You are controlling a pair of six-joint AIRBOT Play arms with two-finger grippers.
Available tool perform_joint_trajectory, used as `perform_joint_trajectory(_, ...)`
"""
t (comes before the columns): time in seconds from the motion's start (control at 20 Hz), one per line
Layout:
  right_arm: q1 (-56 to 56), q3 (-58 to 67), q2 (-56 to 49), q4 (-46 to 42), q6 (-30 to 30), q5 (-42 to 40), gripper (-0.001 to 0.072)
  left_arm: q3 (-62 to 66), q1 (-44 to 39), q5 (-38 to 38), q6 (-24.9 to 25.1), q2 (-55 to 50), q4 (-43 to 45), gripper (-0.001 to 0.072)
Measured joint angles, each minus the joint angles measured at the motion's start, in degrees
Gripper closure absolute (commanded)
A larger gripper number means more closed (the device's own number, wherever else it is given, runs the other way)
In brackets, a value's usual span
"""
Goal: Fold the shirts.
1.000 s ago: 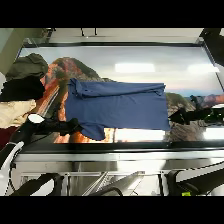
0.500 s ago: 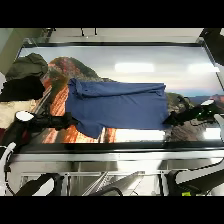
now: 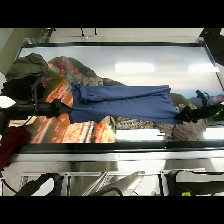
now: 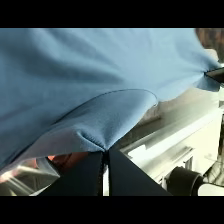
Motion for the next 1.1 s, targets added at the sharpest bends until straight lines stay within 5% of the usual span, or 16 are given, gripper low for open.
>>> perform_joint_trajectory(0.6,10.1,18.1,-16.6,13.9,-3.5,-19.5,0.0685,41.2,-7.7,1.1,-1.4,-35.9,3.1,0.0692)
perform_joint_trajectory(0.65,10.3,18.9,-18.2,14.2,-3.5,-20.3,0.0665,43.8,-8.0,1.1,-1.4,-38.8,3.4,0.069)
perform_joint_trajectory(0.7,10.6,19.5,-19.4,14.4,-3.5,-20.9,0.051,46.5,-8.3,1.1,-1.4,-41.7,3.6,0.0662)
perform_joint_trajectory(0.75,10.7,20.0,-20.2,14.5,-3.6,-21.5,0.0393,48.9,-8.5,1.1,-1.5,-44.0,3.6,0.0269)
perform_joint_trajectory(0.8,10.7,20.7,-20.7,14.5,-3.7,-21.6,0.0338,51.5,-8.6,0.9,-1.7,-46.3,3.5,0.0026)
perform_joint_trajectory(0.95,9.7,23.0,-20.4,12.5,-4.1,-20.9,0.0103,57.3,-8.7,0.5,-2.4,-50.2,2.9,0.0033)
perform_joint_trajectory(1.1,8.1,25.7,-20.4,7.2,-1.4,-20.8,0.0087,59.8,-8.1,0.0,-2.7,-51.3,2.6,0.0033)
